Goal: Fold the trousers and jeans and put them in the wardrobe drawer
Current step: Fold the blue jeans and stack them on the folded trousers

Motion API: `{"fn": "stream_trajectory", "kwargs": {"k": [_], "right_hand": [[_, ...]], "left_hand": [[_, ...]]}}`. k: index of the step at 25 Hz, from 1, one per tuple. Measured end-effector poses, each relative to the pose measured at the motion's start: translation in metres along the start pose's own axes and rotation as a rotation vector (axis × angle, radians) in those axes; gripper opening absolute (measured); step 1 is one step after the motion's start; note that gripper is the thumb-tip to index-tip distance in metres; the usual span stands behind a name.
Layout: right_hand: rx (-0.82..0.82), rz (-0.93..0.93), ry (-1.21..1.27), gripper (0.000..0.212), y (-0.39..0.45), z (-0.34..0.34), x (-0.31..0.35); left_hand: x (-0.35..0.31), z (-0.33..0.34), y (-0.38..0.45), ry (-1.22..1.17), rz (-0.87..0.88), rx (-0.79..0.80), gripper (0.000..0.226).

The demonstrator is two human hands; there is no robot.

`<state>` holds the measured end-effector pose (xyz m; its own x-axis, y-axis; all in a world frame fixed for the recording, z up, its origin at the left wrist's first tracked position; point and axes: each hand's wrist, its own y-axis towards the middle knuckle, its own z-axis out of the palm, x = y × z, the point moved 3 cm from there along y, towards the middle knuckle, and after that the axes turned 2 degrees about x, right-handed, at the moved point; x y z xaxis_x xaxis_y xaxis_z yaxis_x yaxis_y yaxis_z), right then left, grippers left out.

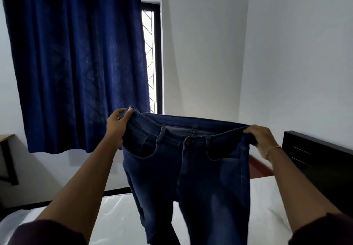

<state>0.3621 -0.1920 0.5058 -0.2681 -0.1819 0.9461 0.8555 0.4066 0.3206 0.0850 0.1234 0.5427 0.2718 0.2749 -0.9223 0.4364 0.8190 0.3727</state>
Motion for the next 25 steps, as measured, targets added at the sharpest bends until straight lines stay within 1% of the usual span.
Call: {"fn": "stream_trajectory", "kwargs": {"k": [1, 2, 4, 5, 6, 8, 9, 10, 12, 13, 14, 15, 18, 19, 20, 21, 23, 24, 25], "right_hand": [[0.050, 0.004, 0.011, 0.023, 0.001, -0.004, 0.007], [0.122, 0.016, -0.056, 0.016, 0.001, -0.007, 0.013], [0.252, 0.044, -0.396, 0.010, 0.005, -0.014, 0.019], [0.287, 0.051, -0.548, 0.012, 0.005, -0.016, 0.019], [0.290, 0.053, -0.628, 0.015, 0.004, -0.017, 0.018], [0.202, 0.031, -0.616, 0.021, 0.000, -0.015, 0.015], [0.137, 0.012, -0.614, 0.024, -0.002, -0.014, 0.013], [0.083, -0.003, -0.637, 0.026, -0.004, -0.012, 0.010], [0.021, -0.047, -0.694, 0.025, -0.009, -0.006, 0.008], [0.000, -0.069, -0.710, 0.024, -0.011, -0.004, 0.006], [-0.011, -0.084, -0.714, 0.022, -0.011, -0.003, 0.003], [-0.013, -0.091, -0.711, 0.020, -0.010, -0.004, 0.000], [0.060, -0.020, -0.609, 0.014, -0.006, -0.018, -0.014], [0.098, 0.009, -0.528, 0.013, -0.003, -0.025, -0.018], [0.136, 0.022, -0.438, 0.010, -0.003, -0.030, -0.020], [0.156, 0.026, -0.333, 0.005, -0.003, -0.032, -0.020], [0.133, 0.034, -0.106, 0.011, -0.004, -0.028, -0.019], [0.111, 0.029, -0.023, 0.015, -0.003, -0.024, -0.018], [0.094, 0.028, 0.026, 0.017, -0.001, -0.019, -0.018]], "left_hand": [[-0.001, -0.002, -0.004, 0.004, 0.001, 0.089, 0.011], [-0.001, -0.006, -0.007, 0.018, -0.008, 0.191, 0.007], [0.004, -0.014, -0.010, 0.092, -0.045, 0.368, 0.016], [0.009, -0.018, -0.011, 0.157, -0.058, 0.403, 0.020], [0.013, -0.021, -0.011, 0.223, -0.055, 0.402, 0.021], [0.021, -0.020, -0.010, 0.358, 0.000, 0.345, 0.021], [0.023, -0.017, -0.010, 0.469, 0.048, 0.335, 0.025], [0.025, -0.013, -0.012, 0.649, 0.132, 0.352, 0.031], [0.030, -0.003, -0.019, 1.054, 0.370, 0.462, 0.046], [0.035, 0.000, -0.022, 1.176, 0.449, 0.521, 0.049], [0.040, 0.001, -0.024, 1.235, 0.480, 0.556, 0.045], [0.045, -0.001, -0.024, 1.249, 0.474, 0.561, 0.038], [0.049, -0.007, -0.022, 1.157, 0.484, 0.481, 0.018], [0.048, -0.011, -0.021, 1.087, 0.481, 0.433, 0.009], [0.047, -0.016, -0.020, 0.962, 0.449, 0.375, 0.007], [0.048, -0.022, -0.020, 0.806, 0.368, 0.314, 0.013], [0.052, -0.028, -0.026, 0.460, 0.169, 0.242, 0.020], [0.055, -0.027, -0.028, 0.326, 0.106, 0.220, 0.022], [0.059, -0.025, -0.029, 0.249, 0.062, 0.192, 0.024]]}}
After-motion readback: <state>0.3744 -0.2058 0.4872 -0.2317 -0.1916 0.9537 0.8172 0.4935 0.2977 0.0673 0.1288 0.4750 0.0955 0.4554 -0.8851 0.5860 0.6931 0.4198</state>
